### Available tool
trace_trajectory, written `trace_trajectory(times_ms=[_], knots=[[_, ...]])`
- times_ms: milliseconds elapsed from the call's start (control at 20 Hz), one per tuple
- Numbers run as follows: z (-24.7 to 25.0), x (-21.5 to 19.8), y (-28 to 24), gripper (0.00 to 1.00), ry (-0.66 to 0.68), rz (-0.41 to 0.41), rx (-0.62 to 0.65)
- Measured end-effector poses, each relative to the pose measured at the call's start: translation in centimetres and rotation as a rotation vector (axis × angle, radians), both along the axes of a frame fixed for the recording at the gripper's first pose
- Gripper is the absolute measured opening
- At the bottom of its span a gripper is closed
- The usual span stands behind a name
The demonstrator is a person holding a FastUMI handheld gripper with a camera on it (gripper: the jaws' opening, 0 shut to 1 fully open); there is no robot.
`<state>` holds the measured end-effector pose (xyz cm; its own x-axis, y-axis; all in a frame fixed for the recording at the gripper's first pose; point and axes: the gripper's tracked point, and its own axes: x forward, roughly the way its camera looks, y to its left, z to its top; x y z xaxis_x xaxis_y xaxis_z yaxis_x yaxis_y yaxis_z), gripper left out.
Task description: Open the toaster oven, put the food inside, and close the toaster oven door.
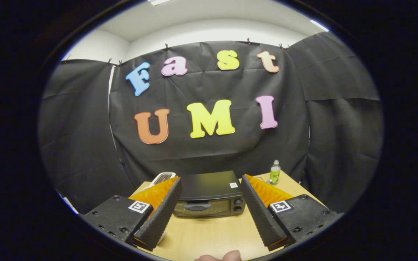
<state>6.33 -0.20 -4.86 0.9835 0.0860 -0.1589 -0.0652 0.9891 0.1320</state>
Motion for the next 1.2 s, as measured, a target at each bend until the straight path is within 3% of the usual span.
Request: trace_trajectory(times_ms=[500,800,1200], knots=[[-8.7,9.3,3.7,1.00,0.111,0.052,-0.033],[-16.6,14.7,6.1,1.00,0.172,0.074,-0.107],[-23.9,17.2,8.0,1.00,0.289,0.079,-0.145]])
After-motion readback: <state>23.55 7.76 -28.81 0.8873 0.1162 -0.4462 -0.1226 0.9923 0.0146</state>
